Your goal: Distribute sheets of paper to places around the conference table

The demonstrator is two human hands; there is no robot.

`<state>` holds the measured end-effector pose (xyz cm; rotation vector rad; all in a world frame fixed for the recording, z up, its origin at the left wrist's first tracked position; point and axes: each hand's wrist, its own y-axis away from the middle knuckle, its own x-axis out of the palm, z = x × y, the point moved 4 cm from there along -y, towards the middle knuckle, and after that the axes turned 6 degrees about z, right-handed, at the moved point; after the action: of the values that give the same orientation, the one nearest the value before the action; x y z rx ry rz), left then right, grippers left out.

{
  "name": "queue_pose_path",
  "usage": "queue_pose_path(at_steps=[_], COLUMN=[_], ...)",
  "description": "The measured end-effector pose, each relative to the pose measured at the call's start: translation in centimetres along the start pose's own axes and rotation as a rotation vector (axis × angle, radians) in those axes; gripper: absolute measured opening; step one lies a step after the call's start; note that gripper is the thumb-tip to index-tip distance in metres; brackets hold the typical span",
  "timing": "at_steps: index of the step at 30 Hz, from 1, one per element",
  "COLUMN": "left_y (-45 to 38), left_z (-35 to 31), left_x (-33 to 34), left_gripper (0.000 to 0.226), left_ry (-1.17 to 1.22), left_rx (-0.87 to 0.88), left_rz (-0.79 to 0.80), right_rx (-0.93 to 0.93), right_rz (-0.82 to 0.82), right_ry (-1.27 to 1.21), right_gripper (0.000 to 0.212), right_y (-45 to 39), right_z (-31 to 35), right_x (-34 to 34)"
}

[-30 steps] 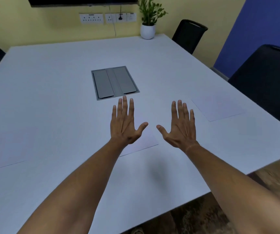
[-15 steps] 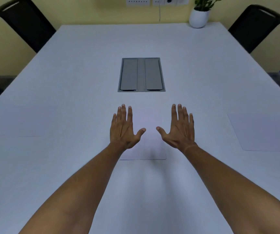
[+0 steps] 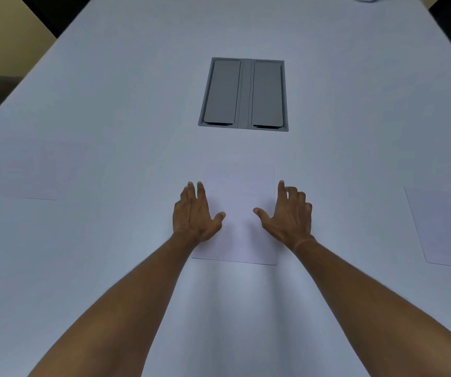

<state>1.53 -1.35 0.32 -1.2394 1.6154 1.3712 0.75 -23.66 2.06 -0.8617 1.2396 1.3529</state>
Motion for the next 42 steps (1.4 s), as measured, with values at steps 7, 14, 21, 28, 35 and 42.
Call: queue_pose_path(at_steps=[7, 14, 21, 28, 35, 42], left_y=[-2.0, -3.0, -3.4, -2.6, -3.5, -3.7], left_z=[1.1, 2.1, 2.1, 1.7, 1.8, 2.3], left_x=[1.5, 2.1, 2.2, 1.8, 1.2, 0.8], left_gripper=[0.091, 0.06, 0.062, 0.055, 0.019, 0.01], left_ry=[0.346, 0.429, 0.49, 0.444, 0.633, 0.804], left_rx=[-0.199, -0.276, -0.261, -0.205, -0.257, -0.341], left_rz=[0.053, 0.043, 0.04, -0.045, -0.123, -0.143], right_rx=[0.223, 0.304, 0.306, 0.29, 0.255, 0.308], right_rz=[0.227, 0.329, 0.348, 0.326, 0.299, 0.234], right_ry=[-0.33, -0.387, -0.413, -0.417, -0.406, -0.552], right_gripper=[0.077, 0.077, 0.081, 0.075, 0.075, 0.072], right_y=[-1.6, -2.0, -2.1, -1.8, -1.7, -2.2], right_z=[0.0, 0.4, 0.6, 0.5, 0.4, -1.0], right_x=[3.2, 3.9, 3.8, 3.9, 4.0, 3.9])
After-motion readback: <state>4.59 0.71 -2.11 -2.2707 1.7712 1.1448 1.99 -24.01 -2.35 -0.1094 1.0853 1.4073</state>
